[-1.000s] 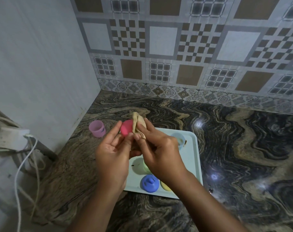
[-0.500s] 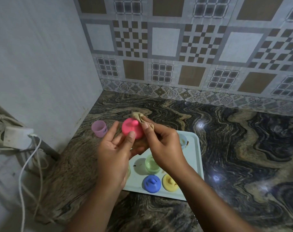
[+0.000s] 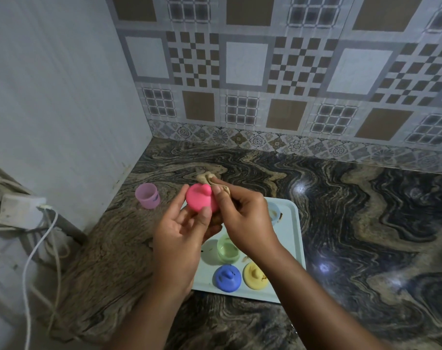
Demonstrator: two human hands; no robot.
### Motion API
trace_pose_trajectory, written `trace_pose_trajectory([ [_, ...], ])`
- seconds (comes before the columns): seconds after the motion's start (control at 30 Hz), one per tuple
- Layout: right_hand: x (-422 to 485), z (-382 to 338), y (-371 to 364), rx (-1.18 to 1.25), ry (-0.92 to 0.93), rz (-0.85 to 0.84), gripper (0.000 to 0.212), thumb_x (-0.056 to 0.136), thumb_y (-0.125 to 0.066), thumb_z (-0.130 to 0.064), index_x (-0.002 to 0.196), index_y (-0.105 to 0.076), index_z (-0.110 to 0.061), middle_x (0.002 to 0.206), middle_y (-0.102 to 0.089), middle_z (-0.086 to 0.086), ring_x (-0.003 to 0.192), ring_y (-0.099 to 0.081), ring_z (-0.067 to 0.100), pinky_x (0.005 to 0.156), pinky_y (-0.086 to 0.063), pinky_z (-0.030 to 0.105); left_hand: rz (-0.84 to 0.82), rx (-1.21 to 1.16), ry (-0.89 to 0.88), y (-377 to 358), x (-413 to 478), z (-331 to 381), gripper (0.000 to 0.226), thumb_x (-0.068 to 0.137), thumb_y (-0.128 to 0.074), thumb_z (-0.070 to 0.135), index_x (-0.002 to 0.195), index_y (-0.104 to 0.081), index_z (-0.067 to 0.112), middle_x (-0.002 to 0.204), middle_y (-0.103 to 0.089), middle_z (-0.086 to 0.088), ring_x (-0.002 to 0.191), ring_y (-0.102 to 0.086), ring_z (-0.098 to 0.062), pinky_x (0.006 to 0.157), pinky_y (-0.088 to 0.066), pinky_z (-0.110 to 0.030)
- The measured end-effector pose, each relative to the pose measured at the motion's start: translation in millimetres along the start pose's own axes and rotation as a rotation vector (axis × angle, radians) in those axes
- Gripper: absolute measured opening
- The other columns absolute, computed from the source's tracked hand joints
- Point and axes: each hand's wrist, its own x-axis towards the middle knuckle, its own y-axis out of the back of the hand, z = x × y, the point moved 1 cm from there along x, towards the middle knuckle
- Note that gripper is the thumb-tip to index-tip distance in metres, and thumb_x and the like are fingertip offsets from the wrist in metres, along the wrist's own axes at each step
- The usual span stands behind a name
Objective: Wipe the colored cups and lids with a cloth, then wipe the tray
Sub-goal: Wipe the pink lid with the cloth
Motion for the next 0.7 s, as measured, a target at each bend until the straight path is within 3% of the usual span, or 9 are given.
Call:
trace_pose_trajectory([
  [0.07,-1.7,0.1,0.7,0.06,0.008,0.011,0.024,0.102,-0.06,-0.028,0.118,-0.076,-0.019,0.126,-0.072,-0.005,0.103,-0.073,0.013,0.088,-0.059,0.039,0.042,-0.025,-0.004,1.7,2.3,-0.3,0.051,0.091,-0.062,0.012,0.139,-0.05,0.02,0.111,-0.075,0.004,0.099,-0.073,-0.015,0.074,-0.06,-0.036],
  [0.13,-9.4,0.5,0.3,0.093,0.065,0.02,0.024,0.1,-0.061,-0.029,0.119,-0.075,-0.029,0.123,-0.073,-0.005,0.119,-0.068,0.016,0.099,-0.056,0.043,0.081,-0.084,0.034,5.4,7.1,1.7,0.037,0.094,-0.059,0.011,0.13,-0.056,0.02,0.107,-0.076,-0.001,0.093,-0.074,-0.013,0.069,-0.059,-0.032],
  [0.23,-20.6,1.9,-0.9,-0.049,0.237,0.034,0.028,0.097,-0.062,-0.018,0.122,-0.072,-0.025,0.128,-0.069,-0.007,0.135,-0.054,0.006,0.107,-0.05,0.032,0.031,-0.133,0.076,8.9,10.2,5.5,0.034,0.096,-0.055,0.008,0.129,-0.059,0.016,0.104,-0.077,-0.004,0.09,-0.071,-0.015,0.065,-0.055,-0.027],
  [0.33,-16.3,0.5,4.8,-0.116,0.255,0.081,0.027,0.098,-0.062,-0.014,0.123,-0.072,-0.018,0.125,-0.067,-0.014,0.124,-0.062,0.001,0.1,-0.053,0.023,-0.047,-0.158,0.083,13.1,9.0,6.0,0.04,0.088,-0.056,0.011,0.128,-0.062,0.014,0.104,-0.076,-0.005,0.085,-0.065,-0.011,0.058,-0.049,-0.024],
  [0.43,-11.6,-5.5,8.1,-0.078,0.151,0.063,0.023,0.1,-0.062,-0.014,0.12,-0.074,-0.018,0.113,-0.068,-0.025,0.093,-0.069,-0.013,0.081,-0.056,0.014,-0.101,-0.088,0.084,13.2,6.4,5.0,0.05,0.085,-0.059,0.016,0.134,-0.058,0.015,0.114,-0.074,-0.003,0.103,-0.07,-0.016,0.076,-0.056,-0.037],
  [0.5,-9.5,-5.3,5.4,-0.034,0.096,0.041,0.023,0.101,-0.062,-0.017,0.119,-0.075,-0.019,0.117,-0.071,-0.019,0.098,-0.071,-0.006,0.085,-0.06,0.025,-0.11,-0.034,0.067,9.1,3.8,6.5,0.058,0.084,-0.06,0.015,0.141,-0.05,0.016,0.118,-0.073,0.001,0.11,-0.069,-0.017,0.087,-0.058,-0.042],
  [0.6,-10.3,-3.1,0.9,0.048,0.078,0.079,0.027,0.099,-0.061,-0.026,0.122,-0.074,-0.021,0.127,-0.071,-0.01,0.117,-0.069,0.016,0.096,-0.058,0.047,-0.032,-0.041,0.044,7.1,7.3,6.8,0.051,0.092,-0.059,0.008,0.142,-0.048,0.015,0.116,-0.074,-0.001,0.106,-0.071,-0.017,0.082,-0.06,-0.04],
  [0.7,-18.4,-3.8,-2.7,0.033,0.179,0.101,0.027,0.097,-0.061,-0.022,0.121,-0.073,-0.021,0.125,-0.068,-0.025,0.13,-0.06,0.014,0.098,-0.057,0.046,0.031,-0.076,0.062,10.6,12.6,7.5,0.041,0.096,-0.057,0.009,0.136,-0.053,0.012,0.11,-0.075,-0.005,0.098,-0.072,-0.015,0.074,-0.059,-0.034],
])
